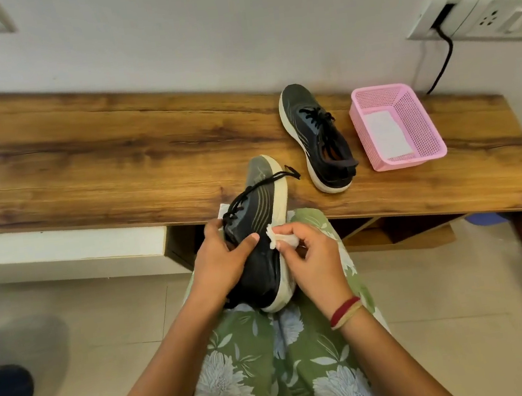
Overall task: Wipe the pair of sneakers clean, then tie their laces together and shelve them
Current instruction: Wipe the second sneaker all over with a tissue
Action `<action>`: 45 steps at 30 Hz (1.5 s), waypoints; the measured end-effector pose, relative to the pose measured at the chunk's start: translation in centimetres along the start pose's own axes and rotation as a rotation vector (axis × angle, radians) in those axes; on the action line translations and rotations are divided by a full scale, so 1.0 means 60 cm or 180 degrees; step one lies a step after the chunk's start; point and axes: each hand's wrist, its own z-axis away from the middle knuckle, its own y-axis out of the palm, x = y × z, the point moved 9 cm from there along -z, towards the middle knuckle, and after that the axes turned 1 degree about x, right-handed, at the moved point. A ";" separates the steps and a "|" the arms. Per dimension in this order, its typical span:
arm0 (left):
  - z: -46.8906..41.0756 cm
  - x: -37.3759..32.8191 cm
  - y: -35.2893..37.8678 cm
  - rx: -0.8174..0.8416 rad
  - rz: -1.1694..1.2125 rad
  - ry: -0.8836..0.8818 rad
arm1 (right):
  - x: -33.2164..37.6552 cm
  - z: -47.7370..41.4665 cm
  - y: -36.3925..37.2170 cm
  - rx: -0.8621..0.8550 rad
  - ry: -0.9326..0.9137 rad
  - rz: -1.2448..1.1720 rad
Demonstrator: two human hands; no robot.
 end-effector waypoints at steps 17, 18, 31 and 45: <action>-0.024 -0.089 0.052 0.0375 -0.1419 0.1390 | -0.075 -0.133 -0.002 0.0288 0.0950 -0.0842; -0.024 -0.094 0.068 0.0524 -0.1596 0.1524 | -0.076 -0.134 0.001 0.0252 0.0972 -0.0898; -0.053 -0.083 0.083 0.0981 -0.1271 0.0793 | -0.128 -0.091 -0.004 0.0019 0.1621 -0.1388; -0.067 0.034 0.055 0.0898 0.1845 -0.0980 | -0.082 -0.253 -0.045 -0.0346 0.1050 -0.0978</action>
